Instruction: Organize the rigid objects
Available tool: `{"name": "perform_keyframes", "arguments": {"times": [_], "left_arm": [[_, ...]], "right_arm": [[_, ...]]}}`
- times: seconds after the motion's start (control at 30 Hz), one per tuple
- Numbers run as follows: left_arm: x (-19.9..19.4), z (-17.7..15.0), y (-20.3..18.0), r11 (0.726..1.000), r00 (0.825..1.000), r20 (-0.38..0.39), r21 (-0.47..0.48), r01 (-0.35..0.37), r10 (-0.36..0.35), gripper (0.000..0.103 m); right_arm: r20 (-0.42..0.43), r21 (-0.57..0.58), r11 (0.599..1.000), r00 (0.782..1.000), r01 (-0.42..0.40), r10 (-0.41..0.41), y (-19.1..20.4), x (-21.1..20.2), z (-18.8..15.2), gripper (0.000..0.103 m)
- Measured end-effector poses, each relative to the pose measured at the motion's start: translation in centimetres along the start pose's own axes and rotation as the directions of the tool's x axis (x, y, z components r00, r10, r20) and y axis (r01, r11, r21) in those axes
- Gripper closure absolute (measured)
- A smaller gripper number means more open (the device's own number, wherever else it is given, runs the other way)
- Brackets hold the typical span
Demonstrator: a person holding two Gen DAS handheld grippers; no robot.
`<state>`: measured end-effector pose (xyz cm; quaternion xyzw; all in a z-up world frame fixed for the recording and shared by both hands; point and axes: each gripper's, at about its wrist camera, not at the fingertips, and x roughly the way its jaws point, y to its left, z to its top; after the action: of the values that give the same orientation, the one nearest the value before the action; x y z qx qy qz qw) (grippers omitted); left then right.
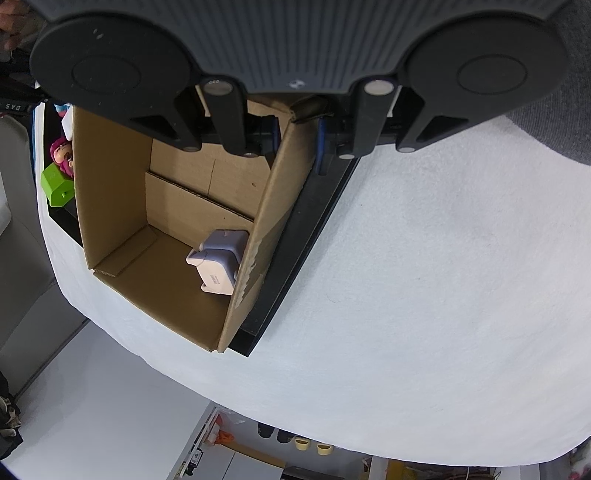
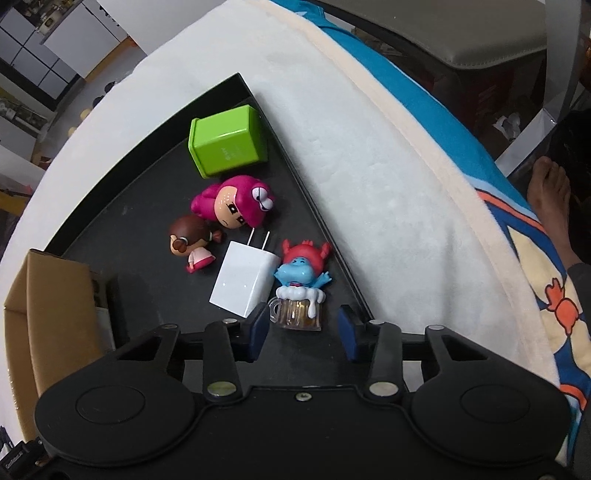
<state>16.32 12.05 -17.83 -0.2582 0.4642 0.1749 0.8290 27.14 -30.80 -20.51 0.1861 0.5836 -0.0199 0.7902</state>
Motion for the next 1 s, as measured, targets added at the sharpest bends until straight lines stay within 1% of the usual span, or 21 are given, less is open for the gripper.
{"name": "perform_keyframes", "arguments": {"times": [0.1, 0.13, 0.3, 0.33, 0.37, 0.47, 0.63, 0.8, 1.0], "left_arm": [[0.0, 0.0, -0.1, 1.0, 1.0, 0.0, 0.003, -0.002, 0.002, 0.086], [0.0, 0.0, 0.0, 1.0, 1.0, -0.001, 0.0, 0.0, 0.0, 0.086], [0.0, 0.0, 0.1, 1.0, 1.0, -0.002, -0.003, 0.003, -0.003, 0.086], [0.0, 0.0, 0.0, 1.0, 1.0, -0.002, -0.003, 0.003, -0.003, 0.086], [0.0, 0.0, 0.0, 1.0, 1.0, -0.002, 0.0, 0.002, -0.002, 0.086], [0.0, 0.0, 0.0, 1.0, 1.0, -0.002, 0.001, 0.003, -0.003, 0.086], [-0.1, -0.1, 0.0, 1.0, 1.0, 0.001, 0.0, 0.004, -0.004, 0.086], [-0.1, 0.0, 0.0, 1.0, 1.0, 0.002, -0.001, 0.002, -0.002, 0.086], [-0.2, -0.1, 0.0, 1.0, 1.0, 0.001, 0.0, 0.004, -0.004, 0.086]], "right_arm": [[0.019, -0.017, 0.999, 0.999, 0.031, -0.031, 0.3, 0.4, 0.1, 0.063], [0.019, -0.017, 0.999, 0.999, 0.036, -0.036, 0.3, 0.6, 0.2, 0.067], [0.029, -0.045, 0.998, 0.999, 0.047, -0.046, 0.8, 0.9, 0.4, 0.068], [0.032, -0.052, 0.998, 0.998, 0.047, -0.045, 0.9, 0.9, 0.4, 0.068], [0.034, -0.059, 0.997, 0.999, 0.042, -0.04, 1.0, 0.9, 0.4, 0.071], [0.036, -0.079, 0.996, 0.998, 0.05, -0.047, 1.3, 0.7, 0.2, 0.072], [-0.022, -0.094, 0.995, 0.999, 0.025, -0.028, 1.1, 0.5, -0.4, 0.072], [-0.077, -0.141, 0.99, 0.997, 0.009, -0.02, 1.2, 0.2, -1.4, 0.072], [-0.124, -0.201, 0.98, 0.992, -0.007, -0.018, 1.8, -0.1, -2.7, 0.072]]}}
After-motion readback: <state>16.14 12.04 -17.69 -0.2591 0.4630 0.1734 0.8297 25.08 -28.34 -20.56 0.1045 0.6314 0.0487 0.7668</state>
